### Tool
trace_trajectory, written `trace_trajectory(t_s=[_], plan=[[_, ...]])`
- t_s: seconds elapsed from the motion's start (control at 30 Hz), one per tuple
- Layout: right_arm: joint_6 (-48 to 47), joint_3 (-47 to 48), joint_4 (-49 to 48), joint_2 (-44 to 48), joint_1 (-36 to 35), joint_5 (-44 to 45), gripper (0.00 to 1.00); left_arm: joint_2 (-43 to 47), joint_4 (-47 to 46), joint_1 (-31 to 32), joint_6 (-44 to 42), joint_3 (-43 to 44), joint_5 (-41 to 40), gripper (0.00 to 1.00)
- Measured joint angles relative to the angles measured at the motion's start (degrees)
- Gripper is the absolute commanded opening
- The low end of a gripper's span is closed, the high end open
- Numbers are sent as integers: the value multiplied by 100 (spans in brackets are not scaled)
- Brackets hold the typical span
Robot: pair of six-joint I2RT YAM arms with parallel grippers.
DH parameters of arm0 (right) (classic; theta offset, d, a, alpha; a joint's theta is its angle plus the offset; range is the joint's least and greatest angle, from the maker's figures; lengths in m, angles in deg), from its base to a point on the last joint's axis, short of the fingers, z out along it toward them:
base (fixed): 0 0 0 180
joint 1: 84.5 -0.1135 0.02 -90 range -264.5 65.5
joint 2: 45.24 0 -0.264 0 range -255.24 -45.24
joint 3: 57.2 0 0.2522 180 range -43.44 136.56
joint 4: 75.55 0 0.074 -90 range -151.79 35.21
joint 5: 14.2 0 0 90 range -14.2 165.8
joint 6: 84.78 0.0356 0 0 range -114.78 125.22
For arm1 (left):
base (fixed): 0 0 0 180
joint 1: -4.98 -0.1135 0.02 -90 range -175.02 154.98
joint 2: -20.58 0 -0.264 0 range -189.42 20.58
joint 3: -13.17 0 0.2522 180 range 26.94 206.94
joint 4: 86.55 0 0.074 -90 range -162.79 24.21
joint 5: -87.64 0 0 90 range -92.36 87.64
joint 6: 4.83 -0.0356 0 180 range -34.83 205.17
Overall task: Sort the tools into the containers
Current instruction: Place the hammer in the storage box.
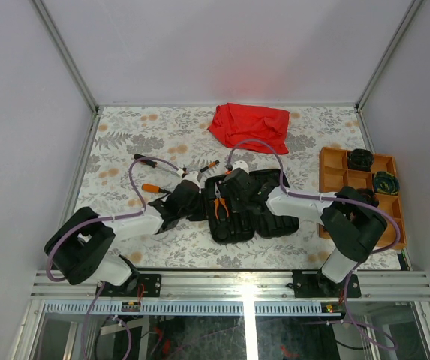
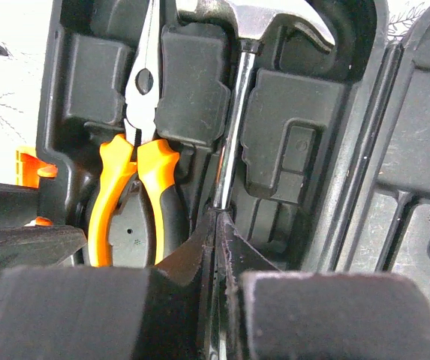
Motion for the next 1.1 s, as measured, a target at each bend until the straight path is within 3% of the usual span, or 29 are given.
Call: trace_trajectory(t_s=[0.33, 0.57, 0.77, 1.03, 1.1], plan=[[188, -188, 413, 450, -7, -120, 1, 31, 72, 313, 0, 24, -48, 27], [417, -356, 866, 802, -129, -232, 26, 31, 109, 450, 2, 48, 146, 28], [619, -369, 1386, 1106, -326, -240, 36, 170, 393, 474, 4, 101, 151, 33], [562, -356, 1381, 2614, -334, 479, 50, 658, 717, 476, 13, 278, 103, 37], [531, -354, 1250, 3038, -337, 625, 61, 761, 706, 479, 20, 326, 92, 37]])
